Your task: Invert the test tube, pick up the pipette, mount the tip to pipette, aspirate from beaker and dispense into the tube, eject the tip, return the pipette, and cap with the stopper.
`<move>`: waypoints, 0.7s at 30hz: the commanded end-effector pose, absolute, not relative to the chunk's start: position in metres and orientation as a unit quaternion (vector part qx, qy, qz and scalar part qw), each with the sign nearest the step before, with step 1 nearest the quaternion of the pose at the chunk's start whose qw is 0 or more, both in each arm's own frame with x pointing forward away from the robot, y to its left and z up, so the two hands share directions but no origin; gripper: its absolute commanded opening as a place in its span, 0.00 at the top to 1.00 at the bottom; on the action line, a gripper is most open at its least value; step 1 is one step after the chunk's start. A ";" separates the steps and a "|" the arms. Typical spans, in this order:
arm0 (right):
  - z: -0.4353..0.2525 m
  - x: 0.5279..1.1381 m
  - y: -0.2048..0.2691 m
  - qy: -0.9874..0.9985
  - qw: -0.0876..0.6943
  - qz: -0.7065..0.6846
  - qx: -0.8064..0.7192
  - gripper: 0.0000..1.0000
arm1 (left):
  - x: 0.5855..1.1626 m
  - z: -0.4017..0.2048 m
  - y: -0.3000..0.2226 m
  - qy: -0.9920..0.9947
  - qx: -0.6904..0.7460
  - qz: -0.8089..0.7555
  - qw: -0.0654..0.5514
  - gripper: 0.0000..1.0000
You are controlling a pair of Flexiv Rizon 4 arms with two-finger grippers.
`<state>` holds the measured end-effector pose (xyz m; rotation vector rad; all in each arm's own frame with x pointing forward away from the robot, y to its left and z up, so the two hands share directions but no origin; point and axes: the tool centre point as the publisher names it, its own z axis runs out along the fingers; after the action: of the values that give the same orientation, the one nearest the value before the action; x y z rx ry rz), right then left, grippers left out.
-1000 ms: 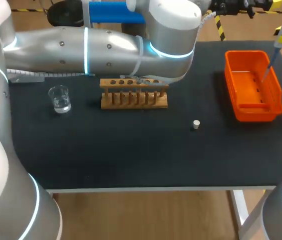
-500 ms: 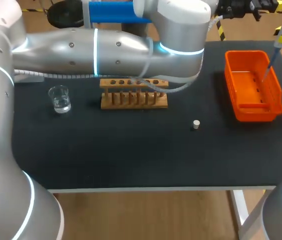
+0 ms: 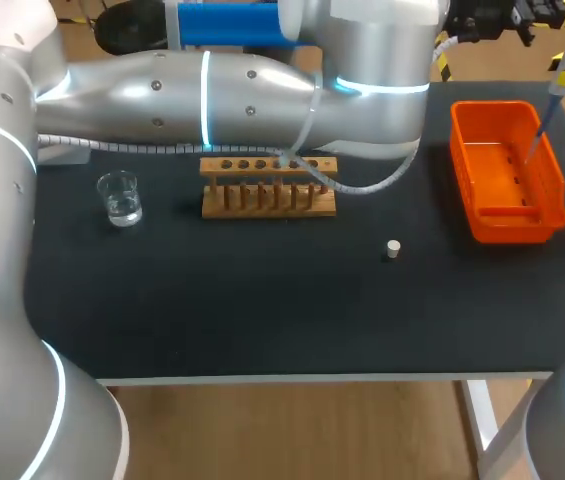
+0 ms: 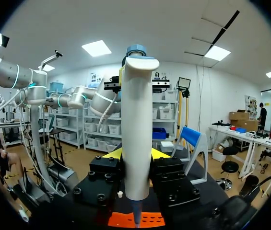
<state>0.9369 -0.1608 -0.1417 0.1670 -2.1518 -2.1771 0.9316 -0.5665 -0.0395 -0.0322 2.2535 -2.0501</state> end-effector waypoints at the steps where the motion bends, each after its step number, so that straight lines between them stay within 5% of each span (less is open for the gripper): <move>1: -0.141 0.938 -0.161 -0.702 0.039 -0.709 0.055 1.00 | 0.930 -0.045 -0.573 0.699 -0.014 -0.713 0.054 1.00; 21: -0.141 0.938 -0.161 -0.702 0.039 -0.709 0.055 1.00 | 0.935 -0.053 -0.581 0.704 -0.015 -0.709 0.038 1.00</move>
<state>0.9368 -0.1610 -0.1427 0.1659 -2.1523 -2.1766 0.9353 -0.5756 -0.0470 -0.0422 2.2643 -2.0798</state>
